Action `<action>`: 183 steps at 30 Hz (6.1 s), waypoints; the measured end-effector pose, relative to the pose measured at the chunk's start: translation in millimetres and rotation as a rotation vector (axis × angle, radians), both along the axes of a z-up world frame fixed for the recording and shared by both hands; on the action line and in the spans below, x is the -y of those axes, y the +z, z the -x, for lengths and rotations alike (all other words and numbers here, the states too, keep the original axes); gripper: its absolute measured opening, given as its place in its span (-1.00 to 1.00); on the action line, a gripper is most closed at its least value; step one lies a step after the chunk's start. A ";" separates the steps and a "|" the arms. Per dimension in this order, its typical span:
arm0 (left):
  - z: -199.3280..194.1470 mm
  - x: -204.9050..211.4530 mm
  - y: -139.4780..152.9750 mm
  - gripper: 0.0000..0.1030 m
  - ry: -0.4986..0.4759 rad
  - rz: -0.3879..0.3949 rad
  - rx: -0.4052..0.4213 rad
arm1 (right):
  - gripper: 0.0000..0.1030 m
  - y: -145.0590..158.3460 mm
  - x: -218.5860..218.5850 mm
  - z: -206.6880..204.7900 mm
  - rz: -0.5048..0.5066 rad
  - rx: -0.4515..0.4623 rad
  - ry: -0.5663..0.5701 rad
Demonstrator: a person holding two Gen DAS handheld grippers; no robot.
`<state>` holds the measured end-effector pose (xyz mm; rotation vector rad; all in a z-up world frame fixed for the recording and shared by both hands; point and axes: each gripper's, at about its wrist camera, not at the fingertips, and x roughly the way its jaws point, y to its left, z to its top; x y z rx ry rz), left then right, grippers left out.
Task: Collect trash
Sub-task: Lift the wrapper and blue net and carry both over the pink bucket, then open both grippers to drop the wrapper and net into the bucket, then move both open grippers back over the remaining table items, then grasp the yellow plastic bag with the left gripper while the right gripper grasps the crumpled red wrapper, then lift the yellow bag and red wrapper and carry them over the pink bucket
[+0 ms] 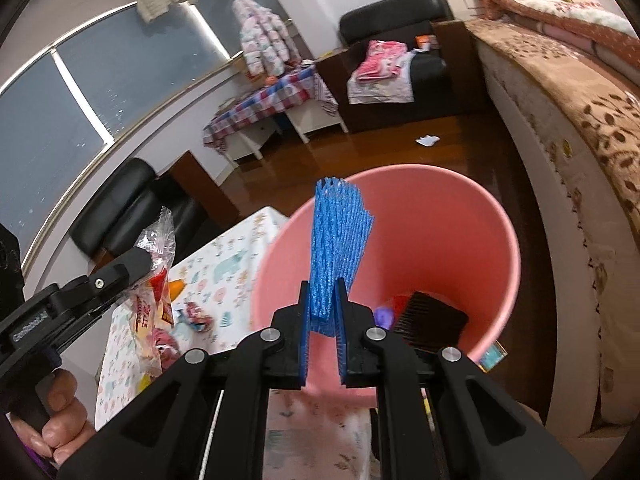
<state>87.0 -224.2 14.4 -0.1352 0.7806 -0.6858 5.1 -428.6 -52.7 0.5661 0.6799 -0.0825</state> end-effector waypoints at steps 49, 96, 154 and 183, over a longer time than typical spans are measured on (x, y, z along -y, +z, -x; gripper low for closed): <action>52.0 -48.7 15.3 -0.21 0.076 -0.023 -0.081 | -0.33 22.3 -31.6 31.9 0.007 0.064 0.137; 83.2 -189.1 27.1 0.07 0.351 -0.143 0.029 | -0.33 48.0 -102.4 34.2 0.144 0.175 0.274; 49.9 -206.6 -69.6 -0.91 0.356 -0.322 -0.241 | -0.18 -7.6 -164.1 -62.2 -0.011 -0.054 0.692; 77.2 -297.0 -66.0 -0.91 0.433 -0.065 -0.213 | -0.61 -26.4 -265.0 -72.4 0.172 -0.119 0.730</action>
